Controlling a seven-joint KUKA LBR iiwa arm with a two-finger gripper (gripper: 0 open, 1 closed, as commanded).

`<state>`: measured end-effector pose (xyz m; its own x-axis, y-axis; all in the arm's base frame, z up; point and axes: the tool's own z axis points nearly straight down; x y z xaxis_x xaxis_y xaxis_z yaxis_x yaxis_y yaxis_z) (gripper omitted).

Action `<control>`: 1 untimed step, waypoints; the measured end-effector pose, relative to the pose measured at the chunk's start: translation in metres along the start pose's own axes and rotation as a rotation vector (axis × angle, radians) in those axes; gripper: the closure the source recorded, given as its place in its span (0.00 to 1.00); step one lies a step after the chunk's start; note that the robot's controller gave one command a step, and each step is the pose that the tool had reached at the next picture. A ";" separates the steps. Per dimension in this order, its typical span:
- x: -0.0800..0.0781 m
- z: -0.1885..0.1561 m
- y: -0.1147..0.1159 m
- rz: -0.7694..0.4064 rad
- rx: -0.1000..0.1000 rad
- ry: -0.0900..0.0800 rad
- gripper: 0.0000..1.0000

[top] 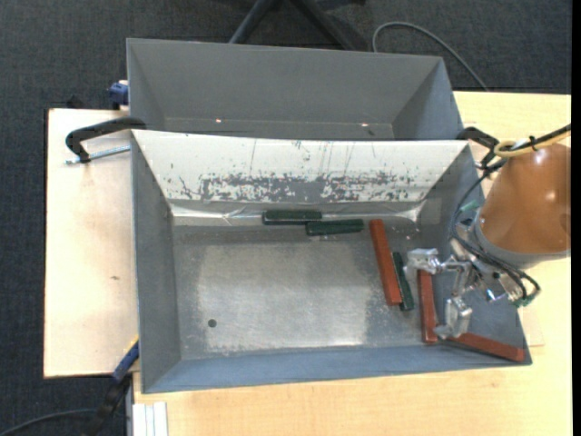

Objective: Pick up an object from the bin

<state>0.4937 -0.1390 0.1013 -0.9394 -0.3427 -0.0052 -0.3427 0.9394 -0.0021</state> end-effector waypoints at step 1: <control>-0.083 -0.004 0.036 -0.820 -0.001 -0.003 0.00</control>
Offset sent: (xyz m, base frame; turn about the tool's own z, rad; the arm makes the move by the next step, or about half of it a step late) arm 0.0635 0.0601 0.0031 -0.8202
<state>0.5591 -0.0769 0.1056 -0.3908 -0.9205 -0.0055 -0.9205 0.3908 -0.0055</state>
